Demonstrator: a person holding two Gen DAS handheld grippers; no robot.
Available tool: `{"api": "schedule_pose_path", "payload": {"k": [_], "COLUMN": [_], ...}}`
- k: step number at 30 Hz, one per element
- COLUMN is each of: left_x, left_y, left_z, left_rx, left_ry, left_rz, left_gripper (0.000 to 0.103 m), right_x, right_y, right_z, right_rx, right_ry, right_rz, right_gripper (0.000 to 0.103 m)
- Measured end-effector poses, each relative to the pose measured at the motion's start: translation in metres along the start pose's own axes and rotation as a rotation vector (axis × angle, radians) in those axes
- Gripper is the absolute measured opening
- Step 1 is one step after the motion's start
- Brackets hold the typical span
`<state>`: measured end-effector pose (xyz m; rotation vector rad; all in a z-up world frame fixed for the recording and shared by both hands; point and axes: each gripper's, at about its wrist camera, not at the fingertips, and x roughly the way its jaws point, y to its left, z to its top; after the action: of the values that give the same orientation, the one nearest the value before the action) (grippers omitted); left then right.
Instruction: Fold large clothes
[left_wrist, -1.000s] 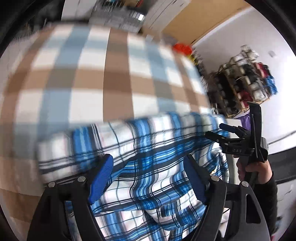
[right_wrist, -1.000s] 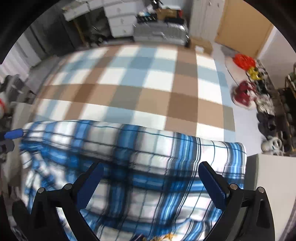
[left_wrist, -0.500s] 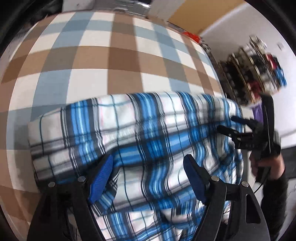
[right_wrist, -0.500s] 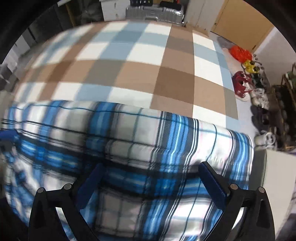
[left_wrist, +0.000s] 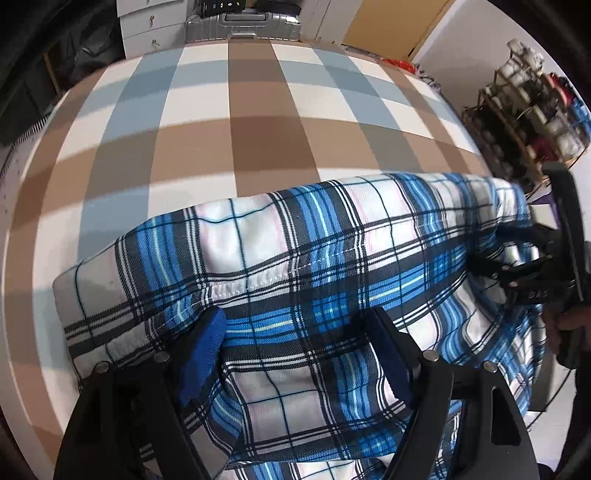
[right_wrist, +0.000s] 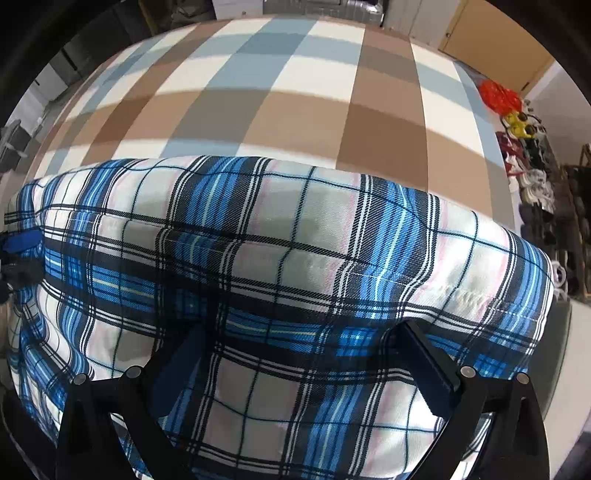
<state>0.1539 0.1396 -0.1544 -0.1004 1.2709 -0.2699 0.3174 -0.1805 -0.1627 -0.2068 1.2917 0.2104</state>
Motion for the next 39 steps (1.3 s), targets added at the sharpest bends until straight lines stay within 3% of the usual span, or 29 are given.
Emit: {"api": "schedule_pose_path", "payload": {"k": [5, 11, 15, 21, 24, 28, 31, 33, 36, 39], "left_x": [0.008, 0.019, 0.016, -0.031, -0.064, -0.085, -0.077, -0.069, -0.064, -0.059], "left_y": [0.016, 0.029, 0.029, 0.004, -0.006, -0.012, -0.014, -0.019, -0.026, -0.035], "left_z": [0.048, 0.095, 0.098, 0.038, -0.016, -0.086, -0.116, -0.13, -0.144, -0.151], "left_rx": [-0.028, -0.024, -0.032, 0.024, 0.047, 0.053, 0.036, 0.027, 0.034, 0.024], "left_ry": [0.052, 0.035, 0.074, 0.056, 0.007, -0.023, 0.006, 0.028, 0.046, 0.055], "left_rz": [0.004, 0.049, 0.042, -0.024, -0.042, -0.026, -0.006, 0.004, 0.008, -0.038], "left_gripper": [0.076, 0.076, 0.076, 0.076, 0.076, 0.076, 0.076, 0.076, 0.076, 0.076], "right_x": [0.005, 0.01, -0.006, -0.084, -0.119, -0.142, -0.131, -0.113, -0.084, -0.071], "right_y": [0.002, 0.006, 0.01, 0.053, 0.066, 0.091, 0.085, 0.069, 0.039, 0.012], "right_z": [0.034, 0.067, 0.066, -0.01, -0.064, -0.126, -0.167, -0.194, -0.212, -0.237], "right_rx": [0.014, 0.004, -0.022, -0.104, -0.071, -0.041, -0.066, -0.053, 0.004, 0.12], "right_ry": [-0.012, -0.095, -0.156, -0.273, -0.311, -0.36, -0.347, -0.286, -0.189, -0.117], "right_rz": [-0.002, -0.009, -0.007, 0.15, 0.286, 0.358, 0.333, 0.3, 0.277, 0.29], "right_gripper": [0.103, 0.103, 0.103, 0.103, 0.103, 0.103, 0.103, 0.103, 0.103, 0.103]}}
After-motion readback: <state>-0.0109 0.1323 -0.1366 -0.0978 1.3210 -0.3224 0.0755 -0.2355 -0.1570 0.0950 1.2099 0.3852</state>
